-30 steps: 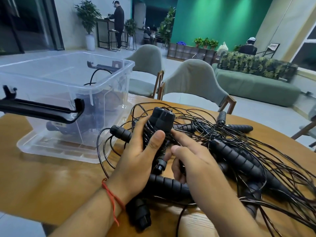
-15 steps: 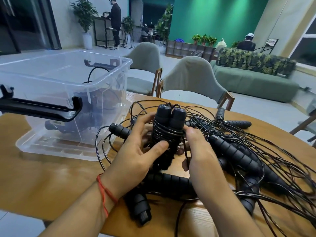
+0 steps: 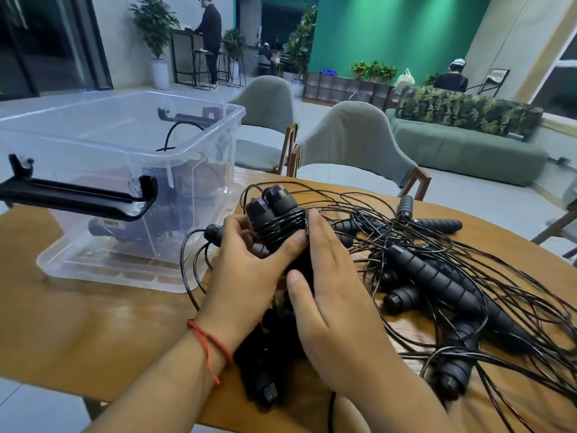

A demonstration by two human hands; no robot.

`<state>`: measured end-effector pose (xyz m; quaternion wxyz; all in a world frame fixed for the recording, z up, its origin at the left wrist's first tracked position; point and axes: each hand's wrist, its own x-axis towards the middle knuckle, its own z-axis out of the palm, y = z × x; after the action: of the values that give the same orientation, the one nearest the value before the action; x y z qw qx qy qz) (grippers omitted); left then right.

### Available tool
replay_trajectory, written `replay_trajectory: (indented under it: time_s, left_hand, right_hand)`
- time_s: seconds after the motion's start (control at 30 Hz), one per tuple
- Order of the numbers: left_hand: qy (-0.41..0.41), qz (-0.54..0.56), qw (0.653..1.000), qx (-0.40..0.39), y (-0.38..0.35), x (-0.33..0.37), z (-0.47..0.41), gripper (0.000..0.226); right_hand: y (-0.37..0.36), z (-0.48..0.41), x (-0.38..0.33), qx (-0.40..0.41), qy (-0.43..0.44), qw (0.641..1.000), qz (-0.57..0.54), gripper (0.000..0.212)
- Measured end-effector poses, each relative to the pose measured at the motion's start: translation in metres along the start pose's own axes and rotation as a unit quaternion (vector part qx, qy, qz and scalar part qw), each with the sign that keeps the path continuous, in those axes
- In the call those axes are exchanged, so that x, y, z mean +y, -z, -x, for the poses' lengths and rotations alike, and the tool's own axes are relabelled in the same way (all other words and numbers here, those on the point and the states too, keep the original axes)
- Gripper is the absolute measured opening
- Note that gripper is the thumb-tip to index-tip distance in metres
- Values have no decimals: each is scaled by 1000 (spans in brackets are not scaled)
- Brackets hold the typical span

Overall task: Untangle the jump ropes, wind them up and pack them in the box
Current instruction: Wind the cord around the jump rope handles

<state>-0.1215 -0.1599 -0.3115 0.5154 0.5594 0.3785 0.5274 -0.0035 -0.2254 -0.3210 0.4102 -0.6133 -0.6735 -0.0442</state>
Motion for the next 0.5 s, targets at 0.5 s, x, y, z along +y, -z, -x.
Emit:
replay_trajectory:
  time_s: [0.5]
  left_hand:
    - [94,89,982,-136,15,37,4,61]
  right_hand:
    - [40,4,4,-20,-60,997,-39,76]
